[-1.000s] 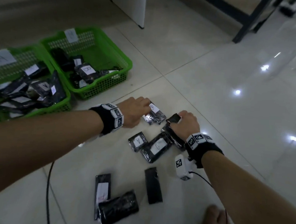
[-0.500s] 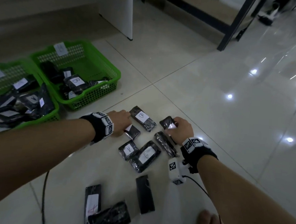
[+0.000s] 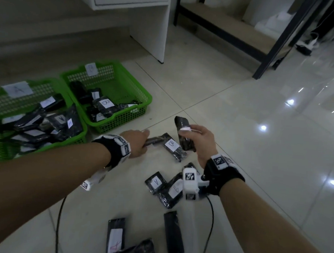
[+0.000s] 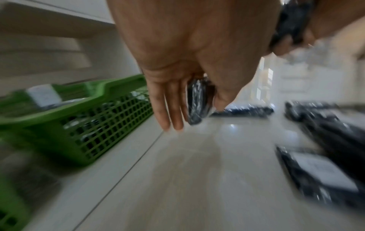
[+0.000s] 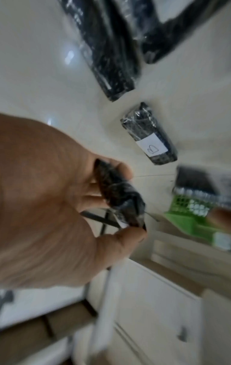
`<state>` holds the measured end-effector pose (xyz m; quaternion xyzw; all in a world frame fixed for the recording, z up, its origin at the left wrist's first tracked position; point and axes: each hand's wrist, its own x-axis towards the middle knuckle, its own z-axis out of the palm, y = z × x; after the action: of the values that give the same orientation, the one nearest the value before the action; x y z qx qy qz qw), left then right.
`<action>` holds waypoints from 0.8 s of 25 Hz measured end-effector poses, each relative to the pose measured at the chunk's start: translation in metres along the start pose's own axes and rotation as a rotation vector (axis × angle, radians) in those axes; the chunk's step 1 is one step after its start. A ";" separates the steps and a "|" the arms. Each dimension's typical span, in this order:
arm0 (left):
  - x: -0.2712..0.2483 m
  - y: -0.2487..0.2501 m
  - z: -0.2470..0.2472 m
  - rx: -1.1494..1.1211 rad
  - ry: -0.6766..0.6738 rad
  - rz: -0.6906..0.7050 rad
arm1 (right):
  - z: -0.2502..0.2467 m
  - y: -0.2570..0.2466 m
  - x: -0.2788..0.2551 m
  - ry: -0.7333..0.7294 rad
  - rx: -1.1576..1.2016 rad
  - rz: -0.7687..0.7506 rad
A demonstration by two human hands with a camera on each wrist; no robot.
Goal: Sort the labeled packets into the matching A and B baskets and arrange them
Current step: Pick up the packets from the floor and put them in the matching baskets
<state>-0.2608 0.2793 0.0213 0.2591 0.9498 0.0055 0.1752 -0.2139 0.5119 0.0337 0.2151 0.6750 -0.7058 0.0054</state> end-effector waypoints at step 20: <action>-0.123 -0.147 -0.066 -1.730 0.490 -0.573 | 0.177 -0.009 0.004 -0.111 -0.289 -0.312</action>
<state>-0.2557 0.0966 0.1087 -0.2124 0.6541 0.7195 0.0968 -0.2722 0.3448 0.0400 0.0657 0.7930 -0.6046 -0.0360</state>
